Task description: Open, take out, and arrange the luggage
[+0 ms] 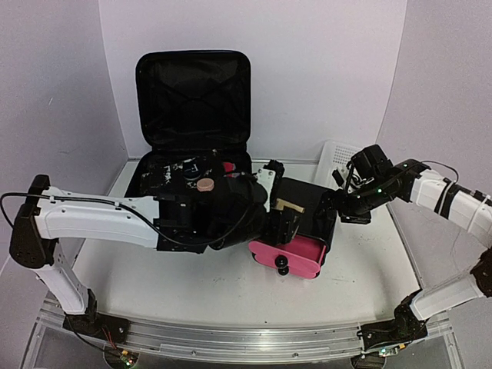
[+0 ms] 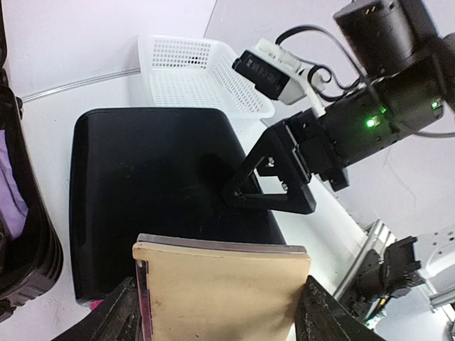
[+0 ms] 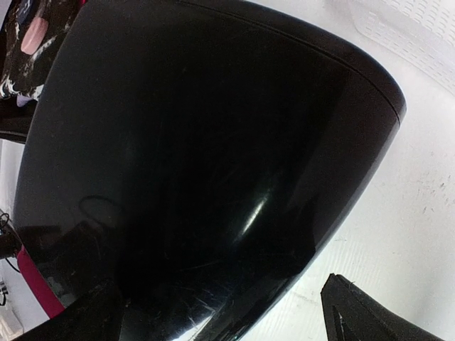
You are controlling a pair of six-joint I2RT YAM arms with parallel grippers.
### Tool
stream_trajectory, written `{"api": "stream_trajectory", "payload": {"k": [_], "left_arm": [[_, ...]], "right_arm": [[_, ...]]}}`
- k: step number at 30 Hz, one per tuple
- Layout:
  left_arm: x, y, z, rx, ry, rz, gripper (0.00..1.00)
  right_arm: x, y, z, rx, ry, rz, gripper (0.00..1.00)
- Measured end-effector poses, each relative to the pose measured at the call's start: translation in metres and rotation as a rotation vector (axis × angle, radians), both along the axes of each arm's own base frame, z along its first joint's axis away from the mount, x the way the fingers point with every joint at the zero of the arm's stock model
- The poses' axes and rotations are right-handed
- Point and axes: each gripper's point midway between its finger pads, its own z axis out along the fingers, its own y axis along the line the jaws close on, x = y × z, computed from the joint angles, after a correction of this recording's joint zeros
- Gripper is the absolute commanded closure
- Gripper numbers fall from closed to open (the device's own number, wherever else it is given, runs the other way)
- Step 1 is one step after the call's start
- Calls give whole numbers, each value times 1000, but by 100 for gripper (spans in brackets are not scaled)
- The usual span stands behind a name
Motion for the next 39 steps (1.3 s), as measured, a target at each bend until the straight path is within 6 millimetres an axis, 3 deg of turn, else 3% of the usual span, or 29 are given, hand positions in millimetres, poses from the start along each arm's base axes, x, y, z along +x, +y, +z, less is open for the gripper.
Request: {"api": "stream_trajectory", "payload": {"k": [10, 39], "left_arm": [[1, -21, -24, 58, -86, 56, 55], [5, -18, -40, 47, -104, 210, 57]], "right_arm": [[-1, -1, 0, 10, -7, -9, 2], [-2, -1, -1, 17, -18, -10, 2]]}}
